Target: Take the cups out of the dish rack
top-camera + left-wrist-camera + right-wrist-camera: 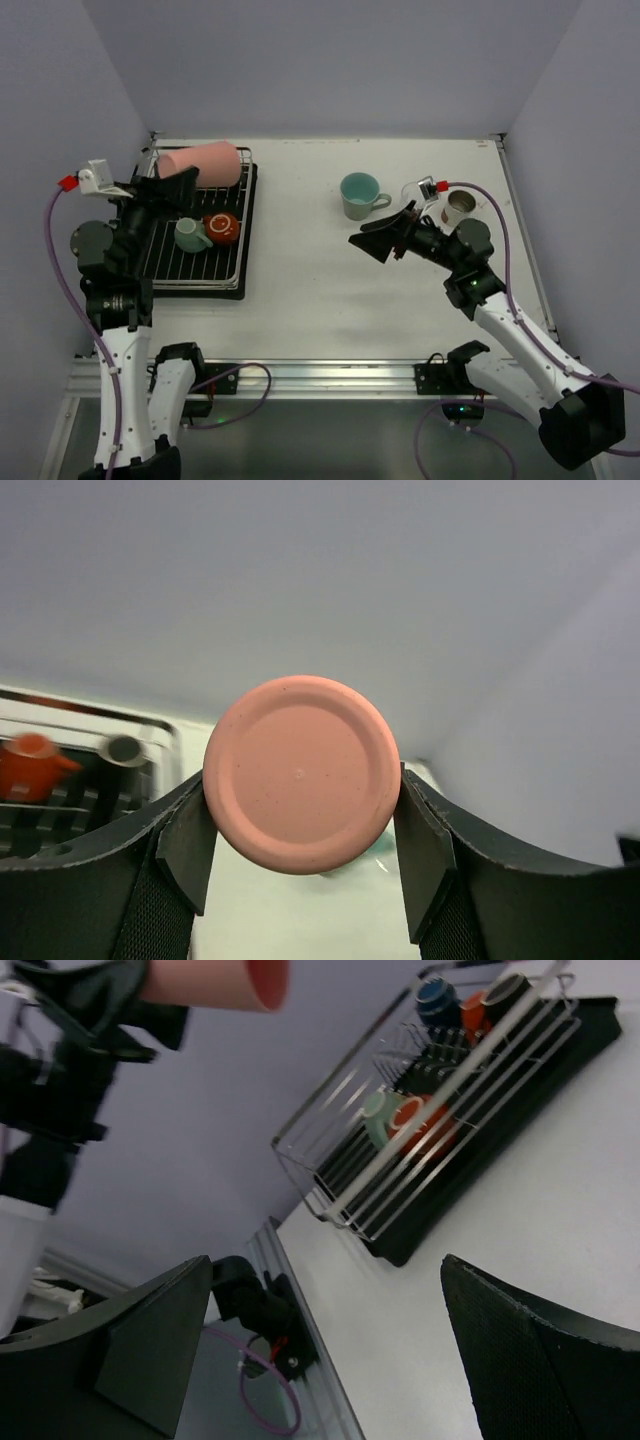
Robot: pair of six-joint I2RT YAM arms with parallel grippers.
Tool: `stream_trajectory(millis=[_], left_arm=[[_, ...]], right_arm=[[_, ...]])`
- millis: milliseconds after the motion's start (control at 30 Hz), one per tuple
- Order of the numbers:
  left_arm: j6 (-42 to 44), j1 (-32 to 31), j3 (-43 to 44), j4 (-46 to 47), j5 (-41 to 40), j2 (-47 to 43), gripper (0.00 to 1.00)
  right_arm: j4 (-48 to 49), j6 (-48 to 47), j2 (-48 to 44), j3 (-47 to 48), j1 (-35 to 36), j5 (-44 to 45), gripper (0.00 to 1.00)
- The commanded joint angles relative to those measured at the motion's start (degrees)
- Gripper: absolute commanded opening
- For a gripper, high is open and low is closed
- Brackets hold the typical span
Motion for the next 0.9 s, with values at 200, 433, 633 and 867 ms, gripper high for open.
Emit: stream_trajectory(millis=[200,433,633,867], left_arm=[[-27.7,-11.9,-20.5,37.7,26.0,-2.5,0.34],[-30.6,-14.8,-27.3,46.7,27.8,-1.1,0.33],[-28.0,-16.7,-29.3,46.1,26.6,-0.1,0.32],[-29.1,-17.6,-30.3,49.5,25.6,-0.4,0.33]], right_arm=[[26.0,9.8,8.3,3.5,8.3,2.6,0.97],[30.4,9.8,21.4,12.9,14.9,0.3,0.95],[30.3,7.9,22.6,14.1,17.1,1.2,0.9],[27.6,6.6,21.9,14.6,17.8,2.7,0.55]])
